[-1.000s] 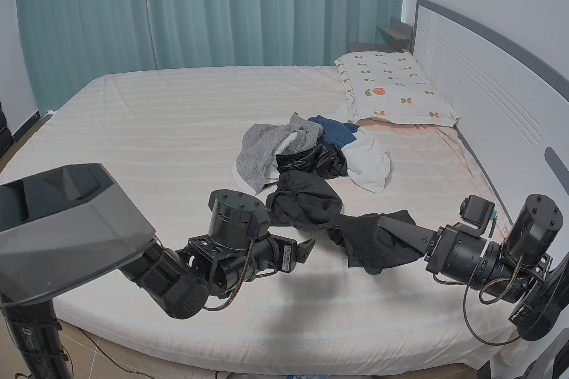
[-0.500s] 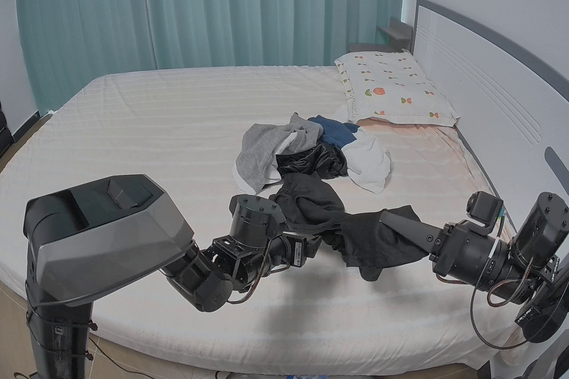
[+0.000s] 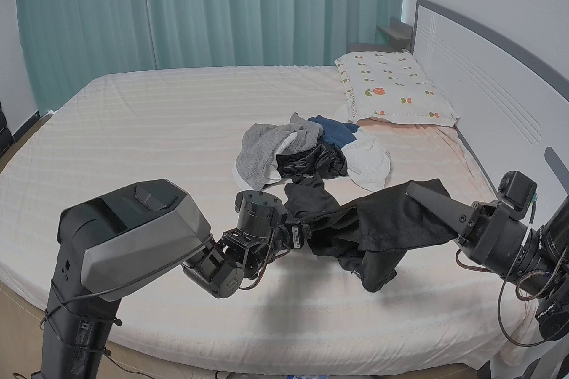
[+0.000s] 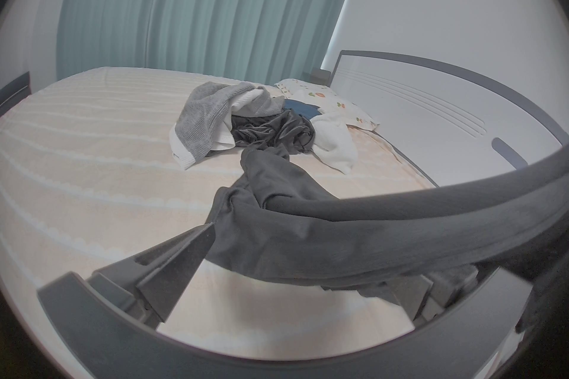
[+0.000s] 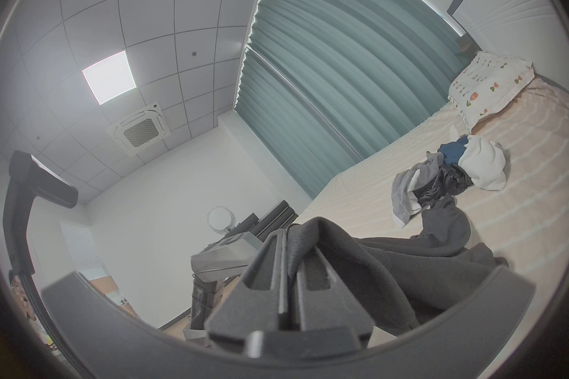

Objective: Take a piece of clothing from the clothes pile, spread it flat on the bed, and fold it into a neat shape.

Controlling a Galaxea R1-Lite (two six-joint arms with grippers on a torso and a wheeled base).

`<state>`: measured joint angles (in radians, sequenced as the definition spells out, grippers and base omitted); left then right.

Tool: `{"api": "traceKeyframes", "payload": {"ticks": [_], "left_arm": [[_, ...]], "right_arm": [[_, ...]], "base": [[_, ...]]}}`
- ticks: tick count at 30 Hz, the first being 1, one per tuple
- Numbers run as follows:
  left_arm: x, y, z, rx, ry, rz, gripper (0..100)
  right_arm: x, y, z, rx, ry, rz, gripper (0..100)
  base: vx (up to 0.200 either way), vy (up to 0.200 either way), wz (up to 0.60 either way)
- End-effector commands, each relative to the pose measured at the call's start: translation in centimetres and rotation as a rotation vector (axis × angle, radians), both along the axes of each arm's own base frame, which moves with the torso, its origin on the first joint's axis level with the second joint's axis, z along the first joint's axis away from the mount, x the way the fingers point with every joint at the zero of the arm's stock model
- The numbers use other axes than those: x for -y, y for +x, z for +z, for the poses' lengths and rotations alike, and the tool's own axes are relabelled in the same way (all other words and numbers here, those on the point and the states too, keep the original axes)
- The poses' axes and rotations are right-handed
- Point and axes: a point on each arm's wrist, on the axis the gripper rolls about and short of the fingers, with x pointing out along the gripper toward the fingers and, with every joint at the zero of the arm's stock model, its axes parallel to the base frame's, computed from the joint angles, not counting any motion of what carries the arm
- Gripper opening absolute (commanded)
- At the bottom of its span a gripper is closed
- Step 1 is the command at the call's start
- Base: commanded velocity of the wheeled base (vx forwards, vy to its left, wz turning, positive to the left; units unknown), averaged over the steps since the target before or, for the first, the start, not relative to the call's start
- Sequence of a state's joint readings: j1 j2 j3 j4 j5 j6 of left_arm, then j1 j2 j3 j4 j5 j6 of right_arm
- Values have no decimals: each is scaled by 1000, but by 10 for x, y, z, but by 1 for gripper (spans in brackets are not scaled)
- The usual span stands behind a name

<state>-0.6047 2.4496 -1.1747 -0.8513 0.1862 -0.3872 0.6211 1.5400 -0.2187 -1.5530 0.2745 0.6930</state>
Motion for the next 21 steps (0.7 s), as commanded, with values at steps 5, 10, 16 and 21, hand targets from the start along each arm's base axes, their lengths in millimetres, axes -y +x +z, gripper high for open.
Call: {"api": "traceKeyframes", "payload": {"ticks": [5, 10, 16, 21], "left_arm": [[-2, 9, -22, -30, 10, 33, 100], [-10, 14, -32, -48, 22, 54, 100], [-16, 20, -39, -56, 22, 75, 100], [-17, 22, -38, -65, -24, 100, 0]], "right_arm": [[4, -2, 6, 25, 18, -9, 0], [4, -1, 6, 24, 19, -15, 0], [8, 5, 6, 23, 18, -42, 0], [7, 7, 3, 11, 13, -43, 0]], "base": [[0, 0, 0], [0, 0, 0], [0, 0, 0], [0, 0, 0]]}}
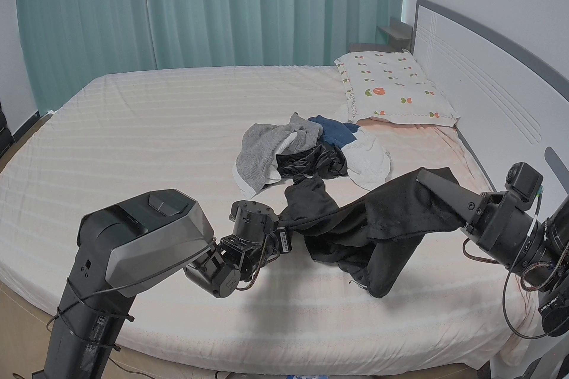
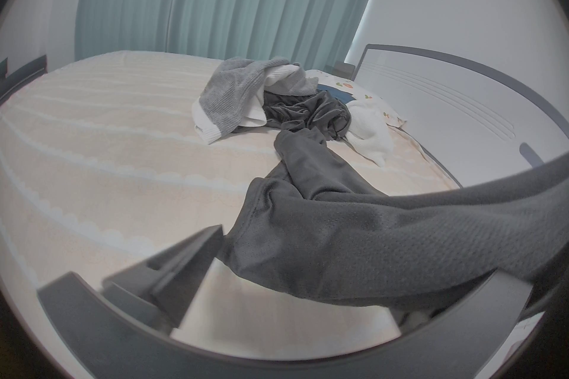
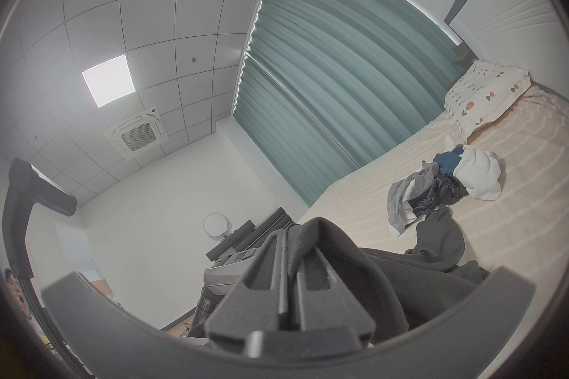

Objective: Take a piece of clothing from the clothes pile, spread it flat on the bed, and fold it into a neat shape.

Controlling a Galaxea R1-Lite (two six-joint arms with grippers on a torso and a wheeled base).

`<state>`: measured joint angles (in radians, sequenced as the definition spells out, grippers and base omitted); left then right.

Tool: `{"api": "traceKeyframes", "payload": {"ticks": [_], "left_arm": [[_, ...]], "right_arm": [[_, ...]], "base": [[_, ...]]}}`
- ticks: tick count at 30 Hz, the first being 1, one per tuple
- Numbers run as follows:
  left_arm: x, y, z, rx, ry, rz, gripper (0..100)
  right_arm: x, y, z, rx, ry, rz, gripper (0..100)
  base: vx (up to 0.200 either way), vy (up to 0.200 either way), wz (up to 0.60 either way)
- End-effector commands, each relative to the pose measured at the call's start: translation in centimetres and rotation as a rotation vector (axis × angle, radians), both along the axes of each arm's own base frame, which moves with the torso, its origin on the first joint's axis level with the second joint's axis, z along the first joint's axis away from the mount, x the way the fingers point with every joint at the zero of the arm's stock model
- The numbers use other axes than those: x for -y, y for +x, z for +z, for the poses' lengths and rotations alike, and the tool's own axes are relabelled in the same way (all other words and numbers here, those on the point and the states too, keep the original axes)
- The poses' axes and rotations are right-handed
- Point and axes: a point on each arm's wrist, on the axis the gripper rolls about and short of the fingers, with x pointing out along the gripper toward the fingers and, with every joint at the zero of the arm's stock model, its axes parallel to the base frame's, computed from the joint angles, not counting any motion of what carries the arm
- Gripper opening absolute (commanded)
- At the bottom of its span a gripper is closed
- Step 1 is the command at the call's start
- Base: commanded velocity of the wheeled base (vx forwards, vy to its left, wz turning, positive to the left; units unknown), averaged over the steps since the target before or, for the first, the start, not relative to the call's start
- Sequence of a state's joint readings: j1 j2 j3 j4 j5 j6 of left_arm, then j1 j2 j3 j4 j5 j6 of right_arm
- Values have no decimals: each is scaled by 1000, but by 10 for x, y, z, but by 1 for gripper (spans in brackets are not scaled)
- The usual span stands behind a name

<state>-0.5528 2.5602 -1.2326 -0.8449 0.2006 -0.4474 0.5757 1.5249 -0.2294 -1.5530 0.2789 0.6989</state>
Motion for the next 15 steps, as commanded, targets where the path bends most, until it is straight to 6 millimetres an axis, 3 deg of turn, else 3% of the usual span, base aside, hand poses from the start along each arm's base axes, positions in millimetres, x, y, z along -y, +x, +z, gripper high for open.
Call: {"api": "traceKeyframes", "payload": {"ticks": [1, 4, 13, 15], "left_arm": [[-2, 2, 1, 0, -12, 12, 0], [-7, 1, 2, -8, -22, 27, 0], [-41, -59, 108, 12, -215, 58, 0], [-46, -67, 118, 22, -229, 59, 0]], "right_arm": [[-1, 3, -3, -8, -5, -3, 0], [1, 5, -5, -16, -9, -15, 0], [0, 31, -34, -132, -74, -73, 0], [0, 34, -38, -149, -84, -79, 0]], "base": [[0, 0, 0], [0, 0, 0], [0, 0, 0], [0, 0, 0]]}}
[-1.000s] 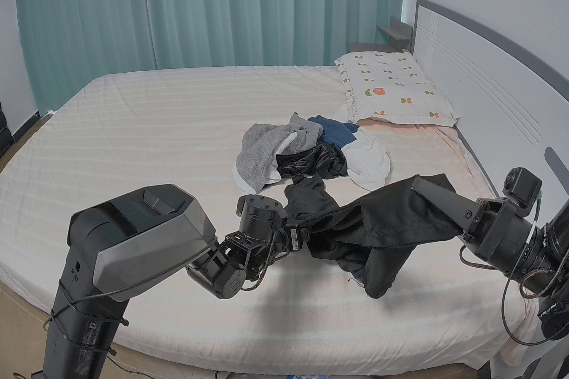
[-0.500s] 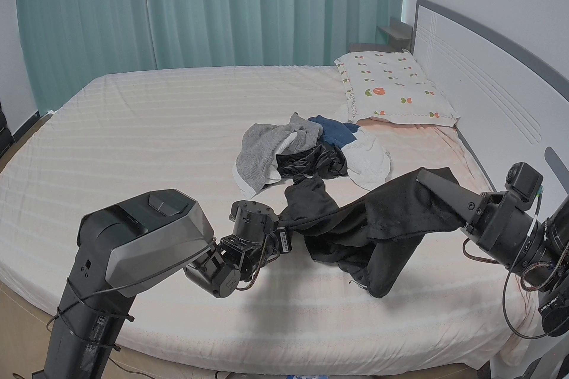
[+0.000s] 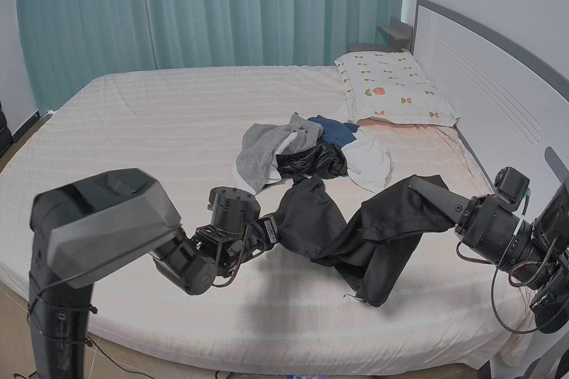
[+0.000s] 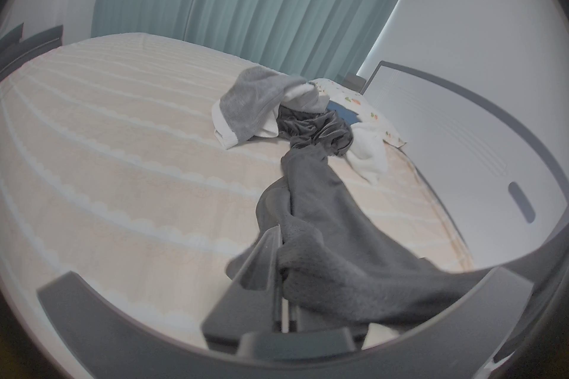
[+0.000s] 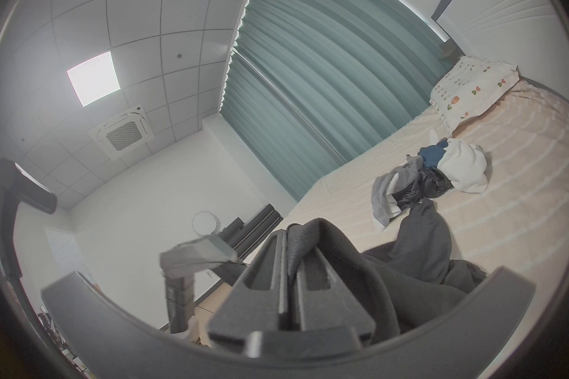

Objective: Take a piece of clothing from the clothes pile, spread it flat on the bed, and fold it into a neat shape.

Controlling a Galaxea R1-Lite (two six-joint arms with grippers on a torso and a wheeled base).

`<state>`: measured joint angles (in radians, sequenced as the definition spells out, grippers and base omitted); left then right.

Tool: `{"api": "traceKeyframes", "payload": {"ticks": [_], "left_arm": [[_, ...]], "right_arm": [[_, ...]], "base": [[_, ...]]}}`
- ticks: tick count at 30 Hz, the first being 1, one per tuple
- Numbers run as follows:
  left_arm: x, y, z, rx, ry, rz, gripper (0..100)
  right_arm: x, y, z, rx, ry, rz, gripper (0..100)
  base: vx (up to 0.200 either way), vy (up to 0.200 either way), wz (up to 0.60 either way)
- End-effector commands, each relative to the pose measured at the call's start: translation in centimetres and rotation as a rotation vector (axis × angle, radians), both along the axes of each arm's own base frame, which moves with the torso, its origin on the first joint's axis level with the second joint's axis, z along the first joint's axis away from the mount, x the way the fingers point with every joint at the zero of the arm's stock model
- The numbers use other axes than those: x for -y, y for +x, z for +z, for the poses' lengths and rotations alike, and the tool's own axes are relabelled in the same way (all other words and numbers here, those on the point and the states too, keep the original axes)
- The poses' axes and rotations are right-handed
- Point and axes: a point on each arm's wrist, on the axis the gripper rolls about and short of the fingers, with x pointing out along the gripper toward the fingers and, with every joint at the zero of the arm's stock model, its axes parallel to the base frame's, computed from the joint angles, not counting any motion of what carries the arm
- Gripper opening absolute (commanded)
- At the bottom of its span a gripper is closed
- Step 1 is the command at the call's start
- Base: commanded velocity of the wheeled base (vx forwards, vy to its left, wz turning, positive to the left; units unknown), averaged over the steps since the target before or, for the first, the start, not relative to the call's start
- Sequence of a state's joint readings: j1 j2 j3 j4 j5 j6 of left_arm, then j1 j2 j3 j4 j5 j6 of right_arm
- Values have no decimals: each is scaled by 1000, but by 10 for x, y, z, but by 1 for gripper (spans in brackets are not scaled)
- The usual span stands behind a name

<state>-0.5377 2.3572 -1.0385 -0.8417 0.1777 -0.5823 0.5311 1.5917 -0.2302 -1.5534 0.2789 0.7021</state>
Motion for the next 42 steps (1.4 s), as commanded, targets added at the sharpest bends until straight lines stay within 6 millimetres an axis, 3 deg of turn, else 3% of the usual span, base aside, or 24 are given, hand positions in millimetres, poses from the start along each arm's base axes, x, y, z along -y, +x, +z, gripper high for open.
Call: {"api": "traceKeyframes", "payload": {"ticks": [1, 2, 7, 17, 19, 21, 23, 24, 26, 37, 42], "left_arm": [[-31, -52, 84, 79, -114, 11, 0], [-31, -52, 84, 79, -114, 11, 0], [-56, -93, 124, 139, -178, 22, 0], [-84, -157, 144, 170, -247, 5, 0], [-83, -161, 146, 170, -271, 3, 0], [-80, -176, 151, 146, -352, -20, 0], [-81, -177, 151, 143, -359, -22, 0], [-80, -183, 143, 110, -342, -64, 0], [-80, -184, 141, 100, -331, -73, 0], [-84, -190, 116, 14, -284, -59, 0], [-82, -187, 112, -13, -291, -48, 0]], "right_arm": [[-2, 27, -34, -125, -73, -54, 0], [-2, 27, -34, -125, -73, -54, 0], [0, 54, -44, -145, -78, -185, 0], [-10, 74, -21, -16, -40, -463, 0], [-11, 76, -22, -18, -42, -470, 0], [-14, 81, -43, -80, -88, -472, 0], [-14, 82, -46, -89, -98, -472, 0], [-16, 85, -70, -148, -161, -471, 0], [-18, 89, -77, -158, -189, -480, 0], [-15, 86, -77, -154, -212, -487, 0], [-14, 84, -80, -163, -221, -485, 0]], "base": [[0, 0, 0], [0, 0, 0], [0, 0, 0], [0, 0, 0], [0, 0, 0], [0, 0, 0], [0, 0, 0], [0, 0, 0], [0, 0, 0], [0, 0, 0], [-200, 0, 0]]}}
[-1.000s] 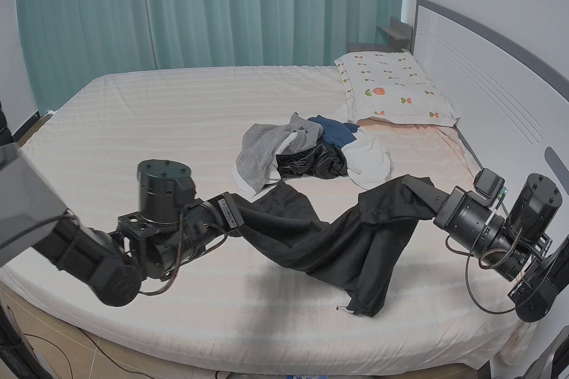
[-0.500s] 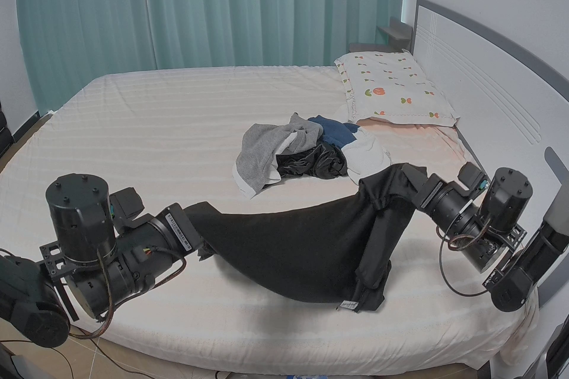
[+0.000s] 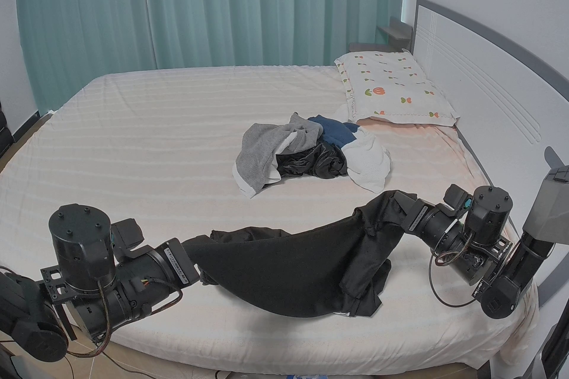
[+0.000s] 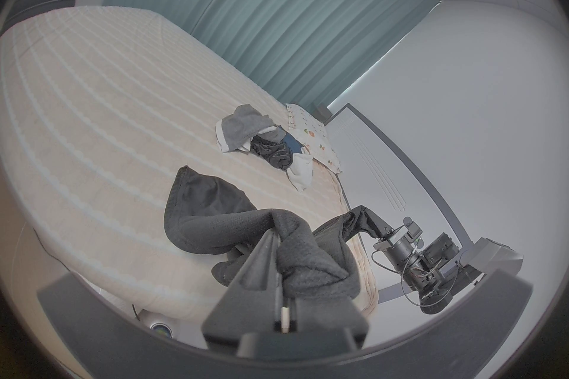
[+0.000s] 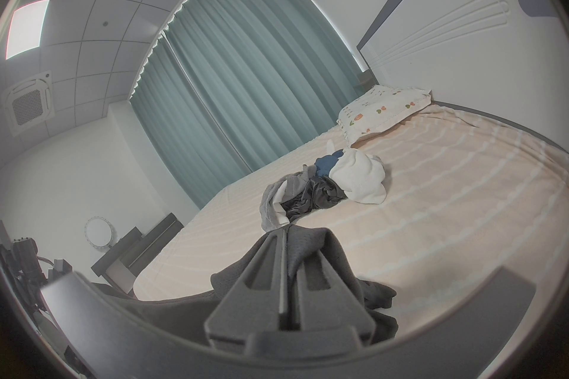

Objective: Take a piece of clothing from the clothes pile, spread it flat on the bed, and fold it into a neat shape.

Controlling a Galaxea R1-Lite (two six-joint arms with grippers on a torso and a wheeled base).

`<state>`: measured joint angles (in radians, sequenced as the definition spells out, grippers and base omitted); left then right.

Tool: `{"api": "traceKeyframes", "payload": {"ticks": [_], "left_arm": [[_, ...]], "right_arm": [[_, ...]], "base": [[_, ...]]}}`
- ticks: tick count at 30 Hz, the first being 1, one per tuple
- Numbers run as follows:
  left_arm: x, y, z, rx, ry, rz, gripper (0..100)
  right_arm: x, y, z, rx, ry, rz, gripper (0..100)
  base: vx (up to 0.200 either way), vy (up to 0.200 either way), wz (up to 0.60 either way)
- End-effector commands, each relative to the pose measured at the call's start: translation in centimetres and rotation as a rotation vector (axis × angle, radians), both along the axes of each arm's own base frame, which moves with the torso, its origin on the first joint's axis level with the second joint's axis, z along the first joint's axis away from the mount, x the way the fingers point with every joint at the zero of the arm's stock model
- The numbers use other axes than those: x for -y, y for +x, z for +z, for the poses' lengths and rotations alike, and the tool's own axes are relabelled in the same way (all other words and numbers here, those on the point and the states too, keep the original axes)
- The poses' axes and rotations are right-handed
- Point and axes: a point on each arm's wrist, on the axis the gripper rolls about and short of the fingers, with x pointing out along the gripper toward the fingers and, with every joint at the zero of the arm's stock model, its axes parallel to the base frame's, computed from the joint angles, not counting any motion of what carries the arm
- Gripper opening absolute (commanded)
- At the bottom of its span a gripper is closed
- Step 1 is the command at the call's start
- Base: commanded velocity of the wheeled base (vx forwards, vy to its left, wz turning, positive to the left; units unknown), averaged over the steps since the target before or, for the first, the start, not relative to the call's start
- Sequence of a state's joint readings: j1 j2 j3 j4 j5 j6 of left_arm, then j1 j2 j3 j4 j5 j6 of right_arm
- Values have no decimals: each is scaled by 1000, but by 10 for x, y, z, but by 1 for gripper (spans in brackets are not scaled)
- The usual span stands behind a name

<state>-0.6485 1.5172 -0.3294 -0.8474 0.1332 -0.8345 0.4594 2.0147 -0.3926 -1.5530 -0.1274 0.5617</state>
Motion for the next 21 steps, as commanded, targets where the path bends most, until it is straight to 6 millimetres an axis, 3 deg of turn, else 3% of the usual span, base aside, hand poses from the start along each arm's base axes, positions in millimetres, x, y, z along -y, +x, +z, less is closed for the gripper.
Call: {"api": "traceKeyframes", "payload": {"ticks": [1, 13, 21], "left_arm": [[1, 2, -6, -22, 13, 1, 0], [1, 1, -4, -17, 10, -1, 0], [3, 4, -6, -23, 14, -1, 0]], "right_arm": [[1, -1, -1, 0, 0, -1, 0], [3, 0, 0, 3, 1, -8, 0], [2, -1, 0, 2, 0, -5, 0]], "base": [[-200, 0, 0], [-200, 0, 0], [0, 0, 0]]}}
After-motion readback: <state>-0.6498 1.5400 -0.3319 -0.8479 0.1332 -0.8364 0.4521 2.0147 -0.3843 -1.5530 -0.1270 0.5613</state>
